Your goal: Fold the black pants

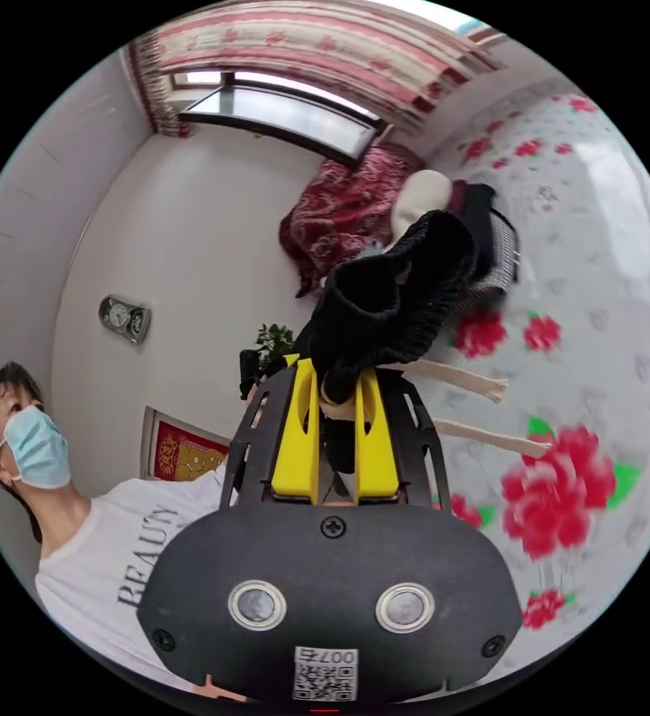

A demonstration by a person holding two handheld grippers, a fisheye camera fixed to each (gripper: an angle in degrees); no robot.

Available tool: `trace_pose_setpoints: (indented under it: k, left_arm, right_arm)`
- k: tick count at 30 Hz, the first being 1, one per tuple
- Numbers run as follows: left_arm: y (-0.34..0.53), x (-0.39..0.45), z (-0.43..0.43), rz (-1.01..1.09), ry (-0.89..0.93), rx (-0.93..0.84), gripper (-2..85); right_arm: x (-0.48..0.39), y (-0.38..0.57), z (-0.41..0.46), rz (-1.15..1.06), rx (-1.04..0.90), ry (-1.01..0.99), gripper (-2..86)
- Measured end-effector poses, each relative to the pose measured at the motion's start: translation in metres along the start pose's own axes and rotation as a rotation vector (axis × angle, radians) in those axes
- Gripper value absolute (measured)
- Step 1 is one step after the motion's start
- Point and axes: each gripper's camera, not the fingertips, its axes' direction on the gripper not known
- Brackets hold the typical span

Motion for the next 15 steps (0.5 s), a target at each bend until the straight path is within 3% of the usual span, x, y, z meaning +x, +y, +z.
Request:
trace_pose_setpoints:
  k: [5, 8, 12, 15]
  left_arm:
    - [-0.103, -0.034, -0.086, 0.01, -0.112, 0.156, 6.4]
    - [-0.151, -0.08, -0.111, -0.077, -0.322, 0.205, 8.8]
    - [-0.138, -0.138, -0.084, -0.164, -0.702, 0.149, 12.3]
    - [-0.083, -0.166, -0.018, -0.099, -0.785, 0.025, 11.5]
  right_arm:
    - [-0.06, -0.141, 0.138, -0.1, -0.012, -0.048, 2.6]
    - [-0.053, -0.194, 0.22, -0.007, -0.007, -0.013, 3.3]
    - [-0.016, -0.183, 0.286, 0.007, -0.101, 0.127, 3.6]
    - [0.017, -0.124, 0.302, -0.073, -0.224, 0.281, 3.6]
